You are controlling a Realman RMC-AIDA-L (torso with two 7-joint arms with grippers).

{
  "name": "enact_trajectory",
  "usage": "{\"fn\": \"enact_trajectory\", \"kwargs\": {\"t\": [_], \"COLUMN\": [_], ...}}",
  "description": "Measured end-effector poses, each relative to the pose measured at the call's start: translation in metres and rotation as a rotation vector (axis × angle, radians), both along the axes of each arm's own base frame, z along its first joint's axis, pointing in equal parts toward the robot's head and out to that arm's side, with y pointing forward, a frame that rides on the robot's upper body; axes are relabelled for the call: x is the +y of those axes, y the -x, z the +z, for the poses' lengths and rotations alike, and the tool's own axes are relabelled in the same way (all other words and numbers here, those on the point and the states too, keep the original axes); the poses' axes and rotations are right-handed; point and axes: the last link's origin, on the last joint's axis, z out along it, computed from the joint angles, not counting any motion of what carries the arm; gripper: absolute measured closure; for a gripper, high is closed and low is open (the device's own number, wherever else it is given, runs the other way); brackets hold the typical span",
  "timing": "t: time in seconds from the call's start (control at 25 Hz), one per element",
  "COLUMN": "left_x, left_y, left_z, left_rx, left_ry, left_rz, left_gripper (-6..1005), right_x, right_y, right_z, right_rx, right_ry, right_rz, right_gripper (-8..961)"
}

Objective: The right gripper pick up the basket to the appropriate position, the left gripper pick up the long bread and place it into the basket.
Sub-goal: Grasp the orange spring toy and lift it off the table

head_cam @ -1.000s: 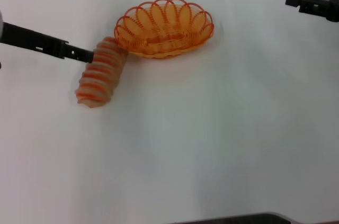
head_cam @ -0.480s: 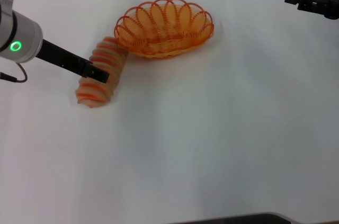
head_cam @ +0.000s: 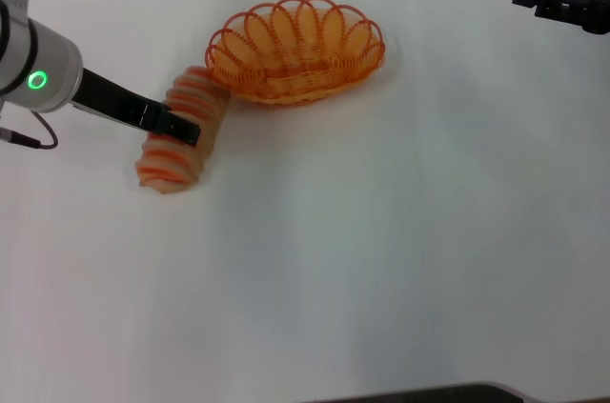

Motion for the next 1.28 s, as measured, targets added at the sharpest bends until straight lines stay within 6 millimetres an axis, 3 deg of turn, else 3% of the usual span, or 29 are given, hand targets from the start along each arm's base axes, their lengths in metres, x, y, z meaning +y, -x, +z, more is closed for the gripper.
{"fn": "enact_trajectory", "kwargs": {"t": [1.28], "left_x": [0.003], "left_y": [0.01], "left_z": [-0.022], "left_rx": [0.073], "left_ry": [0.028], "left_rz": [0.05], "left_gripper": [157], "right_x": [0.008], "right_y": [0.008], "right_z": [-0.01], "right_rx": [-0.009], "right_ry": [0.028], "right_rz": [0.006], "right_gripper": [111]}}
